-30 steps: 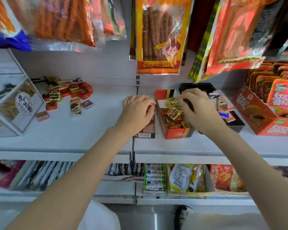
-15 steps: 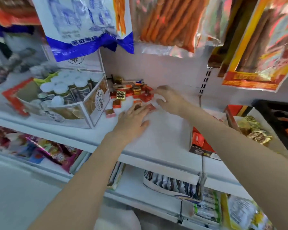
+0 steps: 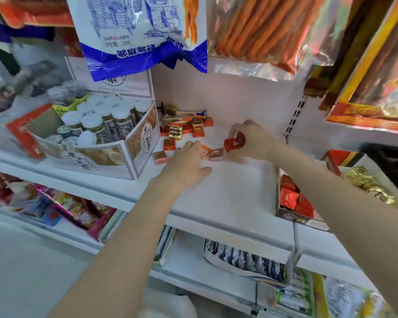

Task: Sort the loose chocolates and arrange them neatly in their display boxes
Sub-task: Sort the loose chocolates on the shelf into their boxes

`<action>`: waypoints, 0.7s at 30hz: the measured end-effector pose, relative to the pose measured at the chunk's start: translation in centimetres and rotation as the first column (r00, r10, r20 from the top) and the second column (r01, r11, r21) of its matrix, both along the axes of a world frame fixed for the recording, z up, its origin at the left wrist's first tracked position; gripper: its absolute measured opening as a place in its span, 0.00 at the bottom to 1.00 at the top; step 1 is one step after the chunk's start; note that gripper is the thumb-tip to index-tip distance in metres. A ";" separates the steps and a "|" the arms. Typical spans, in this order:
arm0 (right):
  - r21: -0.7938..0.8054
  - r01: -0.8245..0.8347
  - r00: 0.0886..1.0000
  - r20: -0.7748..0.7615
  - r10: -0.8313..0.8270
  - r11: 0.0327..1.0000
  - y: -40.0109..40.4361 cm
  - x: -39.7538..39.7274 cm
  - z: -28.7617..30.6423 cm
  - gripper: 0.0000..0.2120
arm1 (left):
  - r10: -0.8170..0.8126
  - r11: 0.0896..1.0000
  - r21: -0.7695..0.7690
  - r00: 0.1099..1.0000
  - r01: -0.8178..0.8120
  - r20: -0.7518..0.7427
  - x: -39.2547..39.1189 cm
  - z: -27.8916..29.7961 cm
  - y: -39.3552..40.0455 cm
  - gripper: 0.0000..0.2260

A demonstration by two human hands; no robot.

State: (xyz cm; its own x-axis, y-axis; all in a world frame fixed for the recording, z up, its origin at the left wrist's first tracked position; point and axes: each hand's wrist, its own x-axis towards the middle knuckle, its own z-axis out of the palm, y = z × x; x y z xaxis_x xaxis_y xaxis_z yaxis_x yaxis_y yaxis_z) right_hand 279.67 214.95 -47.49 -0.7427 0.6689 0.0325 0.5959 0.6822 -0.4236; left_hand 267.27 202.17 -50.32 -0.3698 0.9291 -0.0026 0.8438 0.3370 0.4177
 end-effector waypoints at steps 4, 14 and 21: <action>0.052 0.089 0.979 -0.189 -0.077 0.995 -3.1 6.4 1.2 0.21 | -0.036 0.999 -0.001 0.990 0.036 -0.138 1.7 -0.3 0.5 0.23; 0.081 0.374 0.893 -0.299 -0.335 0.924 -5.3 19.7 2.3 0.18 | -0.116 0.986 0.102 0.983 0.131 -0.142 7.9 0.8 1.4 0.14; 0.040 0.369 0.919 -0.165 -0.358 0.929 -3.1 22.8 1.5 0.19 | -0.189 0.942 0.272 0.980 0.198 -0.058 11.9 2.9 1.1 0.16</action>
State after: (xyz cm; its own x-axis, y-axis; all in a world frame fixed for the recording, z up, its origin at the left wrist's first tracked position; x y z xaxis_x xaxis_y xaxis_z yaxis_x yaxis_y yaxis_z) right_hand 302.48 211.81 -46.01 -0.4315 0.8837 0.1813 0.7407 0.4618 -0.4880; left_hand 279.16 203.28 -47.41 -0.1789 0.9455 0.2721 0.8952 0.0417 0.4437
